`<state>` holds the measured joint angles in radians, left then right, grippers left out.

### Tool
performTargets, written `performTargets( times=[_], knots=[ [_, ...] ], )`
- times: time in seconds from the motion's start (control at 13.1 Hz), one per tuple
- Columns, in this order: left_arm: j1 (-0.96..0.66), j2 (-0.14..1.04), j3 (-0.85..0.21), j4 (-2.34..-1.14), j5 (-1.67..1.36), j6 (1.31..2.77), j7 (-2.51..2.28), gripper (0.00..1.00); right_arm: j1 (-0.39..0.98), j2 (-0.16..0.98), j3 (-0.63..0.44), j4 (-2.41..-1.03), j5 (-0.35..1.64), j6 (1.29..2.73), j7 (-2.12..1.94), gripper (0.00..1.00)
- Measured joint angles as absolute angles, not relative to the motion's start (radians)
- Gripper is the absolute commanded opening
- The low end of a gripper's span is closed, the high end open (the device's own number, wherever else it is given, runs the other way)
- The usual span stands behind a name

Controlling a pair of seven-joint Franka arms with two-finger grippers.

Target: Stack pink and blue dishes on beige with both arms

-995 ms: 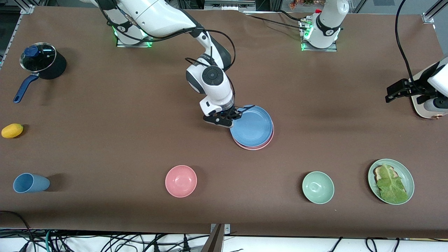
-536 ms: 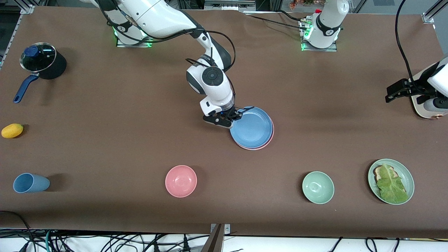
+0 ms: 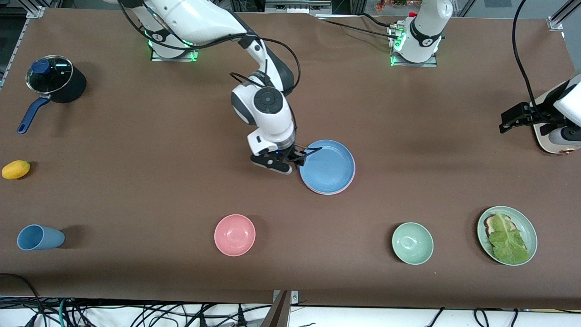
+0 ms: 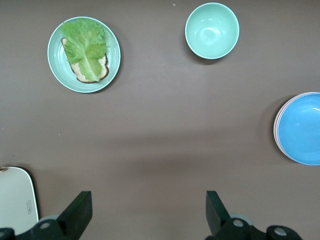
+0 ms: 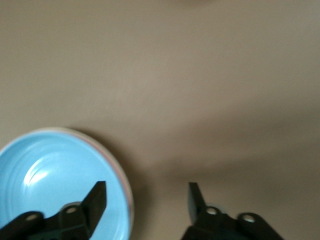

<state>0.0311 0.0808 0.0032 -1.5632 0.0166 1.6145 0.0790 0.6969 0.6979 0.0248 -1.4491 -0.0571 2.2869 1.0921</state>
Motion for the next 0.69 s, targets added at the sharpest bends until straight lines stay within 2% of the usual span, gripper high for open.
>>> performTargets(
  times=[0.15,0.46,0.69],
  knots=[
    [0.031,0.081,0.003,-1.563,0.017,1.615,0.079,1.0,0.648,0.612,-0.02,-1.444,-0.056,2.135,0.905,1.0],
    [0.031,0.081,0.003,-1.563,0.016,1.615,0.079,1.0,0.467,0.48,-0.048,-1.445,-0.003,1.93,0.578,1.0],
    [0.031,0.082,0.003,-1.563,0.016,1.614,0.079,1.0,0.451,0.376,-0.129,-1.469,0.007,1.792,0.461,1.0]
  ],
)
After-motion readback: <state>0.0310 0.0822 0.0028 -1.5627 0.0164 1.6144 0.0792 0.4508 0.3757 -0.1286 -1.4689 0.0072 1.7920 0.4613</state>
